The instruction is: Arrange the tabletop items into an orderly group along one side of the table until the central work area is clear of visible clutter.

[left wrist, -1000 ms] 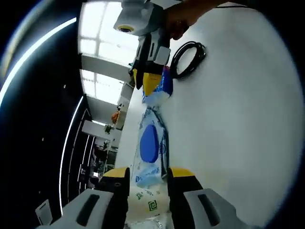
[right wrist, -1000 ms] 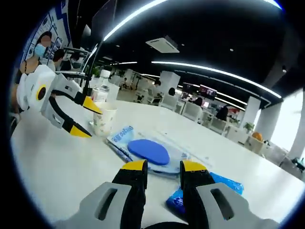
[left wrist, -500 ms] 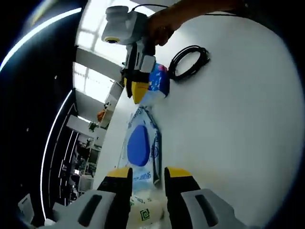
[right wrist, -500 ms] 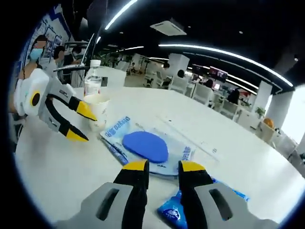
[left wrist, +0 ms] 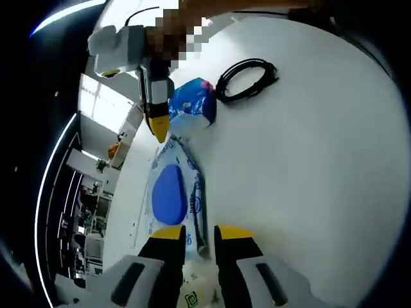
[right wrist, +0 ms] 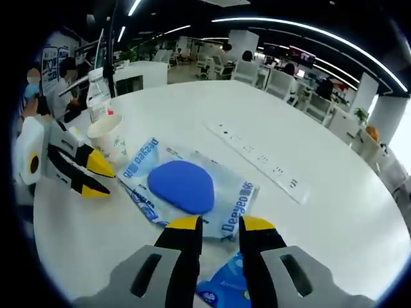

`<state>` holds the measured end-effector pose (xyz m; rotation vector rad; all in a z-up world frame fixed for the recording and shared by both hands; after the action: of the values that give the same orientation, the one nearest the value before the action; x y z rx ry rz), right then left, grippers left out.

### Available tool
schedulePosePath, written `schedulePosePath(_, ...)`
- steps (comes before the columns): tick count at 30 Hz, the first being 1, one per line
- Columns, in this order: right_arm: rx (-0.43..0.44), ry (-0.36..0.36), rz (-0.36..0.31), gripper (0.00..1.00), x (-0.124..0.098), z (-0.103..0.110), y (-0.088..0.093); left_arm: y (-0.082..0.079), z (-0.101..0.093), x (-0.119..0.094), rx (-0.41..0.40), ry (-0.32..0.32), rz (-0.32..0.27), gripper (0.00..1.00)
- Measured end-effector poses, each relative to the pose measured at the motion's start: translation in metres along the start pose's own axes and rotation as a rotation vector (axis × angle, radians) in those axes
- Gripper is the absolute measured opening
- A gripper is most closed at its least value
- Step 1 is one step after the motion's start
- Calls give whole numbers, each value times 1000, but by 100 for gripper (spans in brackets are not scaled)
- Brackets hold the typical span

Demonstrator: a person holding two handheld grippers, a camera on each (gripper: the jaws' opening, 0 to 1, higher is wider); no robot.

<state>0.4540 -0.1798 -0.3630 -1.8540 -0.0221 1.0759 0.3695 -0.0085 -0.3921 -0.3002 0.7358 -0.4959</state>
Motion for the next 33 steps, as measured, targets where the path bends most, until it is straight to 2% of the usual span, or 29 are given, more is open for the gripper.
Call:
schedulePosePath(2,12,-18,31,19,7,-3,-4,1,1,2,-9,17,2,16)
schedulePosePath(5,4,-8,92,18,11,-6,-2,3,3,4,-24,29,2,18)
schedulePosePath(7,-3,-5,95,18,13,-7,-5,6,6,4,-35,24,11,18)
schedulePosePath(10,39,-38,113,18,18,-6,-5,8,10,3,-46,24,19,18)
schedulePosePath(14,51,-14,156,17,24,-13,-6,9,16,4,-68,28,15,18)
schedulePosePath(16,68,-19,186,17,27,-15,-3,8,14,4,-118,63,2,18)
schedulePosePath(18,85,-34,216,17,28,-12,2,8,11,6,-139,88,-3,19)
schedulePosePath(19,80,-39,233,17,31,-17,1,8,10,6,-142,92,-3,19)
schedulePosePath(25,96,-8,243,20,37,-29,2,13,5,15,-86,102,45,20)
schedulePosePath(27,98,-11,256,20,37,-27,6,12,5,16,-72,100,50,19)
schedulePosePath(30,106,-22,279,20,39,-30,7,11,6,17,-88,100,44,19)
schedulePosePath(33,140,-54,283,20,39,-22,13,11,6,18,-110,107,40,17)
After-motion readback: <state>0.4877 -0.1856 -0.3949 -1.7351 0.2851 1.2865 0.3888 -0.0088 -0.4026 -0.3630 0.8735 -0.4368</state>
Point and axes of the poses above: the point that each gripper's makers call its tool centre point, and the gripper's own axes: x roughly forward along the fingers, z roughly to its left, y roughly out of its underside, the point moved 5 cm from there along -x, roughly backward along the fingers, and after that the axes turned 3 degrees about -z, right-handed, at the moved point
